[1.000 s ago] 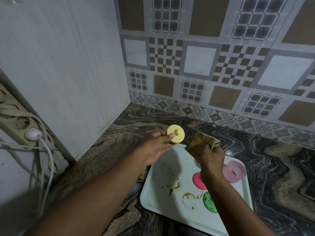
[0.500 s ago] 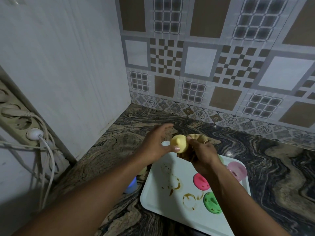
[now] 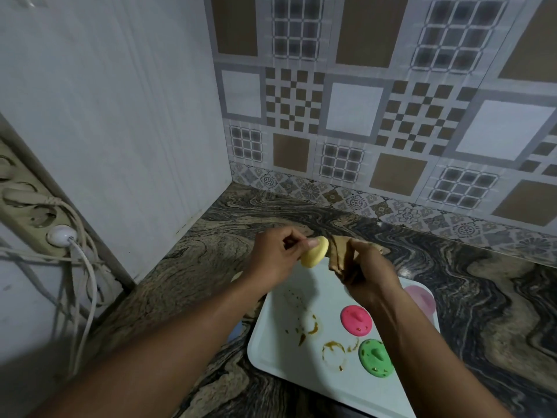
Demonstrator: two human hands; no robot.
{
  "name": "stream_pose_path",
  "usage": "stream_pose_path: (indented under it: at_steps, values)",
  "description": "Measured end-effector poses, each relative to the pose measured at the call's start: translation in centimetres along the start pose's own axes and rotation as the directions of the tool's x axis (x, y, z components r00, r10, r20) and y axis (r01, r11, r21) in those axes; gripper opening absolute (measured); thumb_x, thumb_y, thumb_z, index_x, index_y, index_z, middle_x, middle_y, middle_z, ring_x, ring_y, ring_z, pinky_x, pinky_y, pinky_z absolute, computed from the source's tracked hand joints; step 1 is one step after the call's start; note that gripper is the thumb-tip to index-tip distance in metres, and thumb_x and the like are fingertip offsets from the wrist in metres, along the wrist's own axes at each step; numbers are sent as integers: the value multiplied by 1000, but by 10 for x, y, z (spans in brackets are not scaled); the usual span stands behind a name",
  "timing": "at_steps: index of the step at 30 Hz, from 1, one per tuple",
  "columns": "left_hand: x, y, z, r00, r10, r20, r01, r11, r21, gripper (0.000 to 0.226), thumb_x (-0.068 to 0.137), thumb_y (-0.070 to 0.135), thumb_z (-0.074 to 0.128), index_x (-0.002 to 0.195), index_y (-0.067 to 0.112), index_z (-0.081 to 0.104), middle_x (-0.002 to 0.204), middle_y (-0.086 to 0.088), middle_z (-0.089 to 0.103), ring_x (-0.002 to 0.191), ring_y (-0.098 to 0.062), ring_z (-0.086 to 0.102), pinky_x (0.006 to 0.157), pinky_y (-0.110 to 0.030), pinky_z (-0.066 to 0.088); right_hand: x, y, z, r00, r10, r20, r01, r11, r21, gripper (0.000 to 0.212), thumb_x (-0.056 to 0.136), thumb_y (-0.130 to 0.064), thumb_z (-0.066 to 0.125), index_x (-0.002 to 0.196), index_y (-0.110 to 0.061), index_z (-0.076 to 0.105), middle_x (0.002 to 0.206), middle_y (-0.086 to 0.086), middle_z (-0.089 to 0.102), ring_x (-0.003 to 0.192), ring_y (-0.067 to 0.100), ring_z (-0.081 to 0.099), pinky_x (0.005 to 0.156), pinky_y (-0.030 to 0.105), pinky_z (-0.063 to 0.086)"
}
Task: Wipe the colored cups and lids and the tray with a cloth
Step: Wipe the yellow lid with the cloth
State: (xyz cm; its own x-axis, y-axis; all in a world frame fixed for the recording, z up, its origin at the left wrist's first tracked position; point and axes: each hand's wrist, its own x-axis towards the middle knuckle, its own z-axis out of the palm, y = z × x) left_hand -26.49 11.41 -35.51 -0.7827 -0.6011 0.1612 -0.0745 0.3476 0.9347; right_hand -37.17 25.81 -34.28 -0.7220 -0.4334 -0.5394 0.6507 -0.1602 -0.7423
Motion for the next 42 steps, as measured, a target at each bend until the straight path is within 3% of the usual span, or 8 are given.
stream_pose_path:
  at_steps: [3, 9, 13, 17, 22, 28, 34, 42]
  values:
    - [3, 0, 2, 988, -149, -38, 141, 976, -168, 18, 85, 34, 77, 79, 17, 74, 82, -2, 75, 84, -24, 74, 74, -37, 63, -14, 10, 8, 957, -290, -17, 281, 939, -196, 28, 91, 5, 43, 102, 0, 68, 104, 30, 71, 89, 42, 69, 85, 53, 60]
    - [6, 4, 1, 925, -292, -243, 274, 956, -103, 37, 86, 50, 71, 77, 15, 73, 73, -3, 74, 74, -23, 73, 72, -44, 63, -38, 44, 26, 741, -539, 400, 671, 612, -419, 23, 85, 1, 52, 90, -10, 71, 75, 20, 66, 65, 26, 60, 62, 48, 53]
    - [1, 6, -11, 890, -283, -359, 295, 955, -21, 40, 86, 49, 72, 75, 10, 68, 72, -5, 72, 72, -25, 70, 68, -41, 59, -28, 39, 21, 679, -699, 225, 689, 501, -523, 34, 75, -1, 47, 87, -21, 71, 71, -21, 71, 64, -1, 64, 57, 27, 50]
    - [0, 14, -6, 872, -229, -432, 299, 949, 100, 37, 92, 40, 67, 69, 12, 67, 66, -3, 69, 63, -22, 67, 64, -43, 58, -32, 52, 32, 385, -720, 577, 803, -47, -595, 66, 66, 15, 52, 124, -9, 69, 127, 5, 68, 117, 21, 60, 92, 31, 51]
    - [-4, 9, -12, 846, -212, -490, 307, 944, 123, 40, 92, 42, 66, 74, 7, 63, 66, -3, 65, 66, -24, 64, 57, -30, 42, -27, 61, 13, 237, -425, 873, 758, -481, -440, 38, 74, 3, 48, 101, -3, 74, 117, 8, 69, 116, 35, 60, 77, 40, 57]
    - [1, 5, -22, 866, -132, -481, 258, 944, 205, 40, 90, 42, 70, 70, 8, 60, 60, 4, 58, 56, -7, 52, 50, -25, 32, -14, 43, 2, 402, -816, 416, 759, 43, -649, 58, 69, 13, 48, 113, -16, 72, 113, 1, 71, 102, 15, 63, 84, 31, 54]
    - [1, -7, -22, 896, -163, -414, 294, 916, 274, 35, 87, 40, 73, 64, 20, 55, 61, 8, 58, 56, -6, 53, 47, -21, 30, -19, 57, 28, 461, -504, 730, 800, -120, -588, 59, 75, 12, 43, 121, -12, 71, 125, 4, 67, 114, 25, 62, 89, 35, 53]
    - [-16, -58, -78, 980, -160, -119, 199, 848, 491, 27, 78, 34, 83, 65, 27, 60, 81, 1, 68, 76, -16, 62, 69, -31, 51, 2, 72, 18, 672, -502, 545, 654, 57, -754, 26, 89, 3, 60, 99, -15, 76, 88, 5, 74, 83, 26, 67, 71, 37, 54]
